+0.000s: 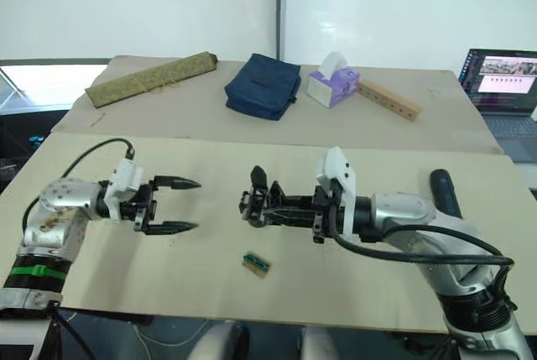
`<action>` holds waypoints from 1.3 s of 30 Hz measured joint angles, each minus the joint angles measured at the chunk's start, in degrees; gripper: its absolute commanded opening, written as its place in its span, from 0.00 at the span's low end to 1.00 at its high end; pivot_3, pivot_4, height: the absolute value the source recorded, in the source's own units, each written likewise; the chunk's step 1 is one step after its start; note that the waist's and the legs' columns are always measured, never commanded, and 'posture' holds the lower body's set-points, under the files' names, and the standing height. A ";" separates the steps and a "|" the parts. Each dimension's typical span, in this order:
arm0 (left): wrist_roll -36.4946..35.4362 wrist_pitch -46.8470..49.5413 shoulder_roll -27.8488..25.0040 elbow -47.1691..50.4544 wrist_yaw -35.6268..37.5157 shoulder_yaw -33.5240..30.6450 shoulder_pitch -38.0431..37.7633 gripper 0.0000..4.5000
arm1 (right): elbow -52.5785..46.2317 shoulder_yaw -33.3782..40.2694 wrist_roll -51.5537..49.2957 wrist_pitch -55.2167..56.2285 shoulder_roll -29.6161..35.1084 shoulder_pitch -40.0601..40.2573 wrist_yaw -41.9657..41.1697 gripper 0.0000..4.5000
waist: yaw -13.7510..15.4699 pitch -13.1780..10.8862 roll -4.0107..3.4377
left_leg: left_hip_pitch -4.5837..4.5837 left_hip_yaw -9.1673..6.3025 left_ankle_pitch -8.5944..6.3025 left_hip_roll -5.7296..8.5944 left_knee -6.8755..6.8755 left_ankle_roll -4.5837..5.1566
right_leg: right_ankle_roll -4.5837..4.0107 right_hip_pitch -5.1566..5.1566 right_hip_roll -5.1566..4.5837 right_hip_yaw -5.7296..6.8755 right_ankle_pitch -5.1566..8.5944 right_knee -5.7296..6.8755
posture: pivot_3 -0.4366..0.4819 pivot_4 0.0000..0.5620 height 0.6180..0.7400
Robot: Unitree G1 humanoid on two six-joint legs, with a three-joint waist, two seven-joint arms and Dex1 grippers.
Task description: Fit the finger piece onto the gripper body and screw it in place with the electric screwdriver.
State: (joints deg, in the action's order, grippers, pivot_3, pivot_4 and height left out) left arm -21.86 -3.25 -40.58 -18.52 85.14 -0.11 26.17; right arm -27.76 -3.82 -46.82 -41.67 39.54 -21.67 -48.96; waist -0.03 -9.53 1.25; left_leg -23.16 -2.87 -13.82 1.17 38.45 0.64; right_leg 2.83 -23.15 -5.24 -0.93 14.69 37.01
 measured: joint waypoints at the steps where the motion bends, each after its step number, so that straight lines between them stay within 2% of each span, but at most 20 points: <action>1: 1.53 -1.29 0.58 -1.38 -0.76 0.49 0.02 1.00 | 0.86 0.00 1.12 1.43 -0.29 0.15 -0.96 0.09 | 0.06 0.00 0.00 | 0.01 0.01 0.00 0.04 0.01 0.00 | 0.02 0.01 -0.03 -0.02 -0.01 0.00 | 0.48 0.27 1.00; 7: 6.09 -3.86 7.06 -9.87 -3.77 3.91 1.19 1.00 | 4.91 -0.01 6.01 6.62 -0.52 0.91 -4.72 0.09 | -0.01 0.00 0.00 | -0.01 0.01 0.00 0.03 0.04 0.00 | 0.05 -0.03 0.02 -0.01 -0.03 0.06 | 0.48 0.27 1.00; 16: 9.82 -8.18 16.36 -21.62 -4.58 7.32 9.09 1.00 | 4.73 -0.35 8.39 8.46 -0.92 2.94 -7.11 0.09 | -0.41 0.00 0.01 | -0.04 0.01 -0.02 0.09 0.24 0.04 | 0.05 0.01 0.04 0.01 -0.03 0.12 | 0.48 0.27 1.00; 28: 12.90 -12.60 21.39 -30.13 -5.72 8.33 14.36 1.00 | 1.90 -0.21 8.45 8.45 -1.62 4.85 -5.34 0.09 | -0.67 0.01 0.02 | -0.02 -0.01 -0.03 0.15 0.29 0.05 | 0.07 0.03 0.03 0.01 -0.04 0.16 | 0.48 0.27 1.00; 31: 13.57 -13.98 21.45 -30.36 -4.74 8.82 14.37 0.82 | 1.49 -0.25 8.63 8.45 -1.63 5.10 -5.13 0.09 | -0.64 0.01 0.01 | -0.01 0.00 -0.03 0.15 0.30 0.05 | 0.07 0.05 0.02 0.00 -0.05 0.15 | 0.48 0.27 1.00; 34: 14.05 -15.63 21.56 -31.20 -4.94 8.89 14.52 0.51 | 1.32 -0.36 10.04 9.24 -2.15 5.06 -5.18 0.09 | -0.63 0.02 0.02 | 0.01 -0.01 -0.03 0.16 0.30 0.05 | 0.08 0.07 0.02 0.01 -0.05 0.16 | 0.48 0.27 1.00; 39: 14.76 -17.50 22.02 -32.95 -5.59 8.79 15.19 0.50 | 2.63 -2.23 12.09 12.73 -5.74 2.46 -6.03 0.09 | -0.65 0.04 -0.01 | 0.10 -0.01 -0.03 0.18 0.35 0.05 | 0.09 0.16 0.03 0.00 -0.05 0.18 | 0.48 0.27 1.00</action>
State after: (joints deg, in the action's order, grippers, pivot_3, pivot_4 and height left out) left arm -7.10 -20.75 -18.56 -51.47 79.55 8.68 41.36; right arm -25.13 -6.05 -34.73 -28.94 33.80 -19.21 -54.99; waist -0.68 -9.49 1.23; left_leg -23.06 -2.88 -13.85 1.35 38.80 0.69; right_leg 2.92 -23.00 -5.21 -0.92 14.64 37.19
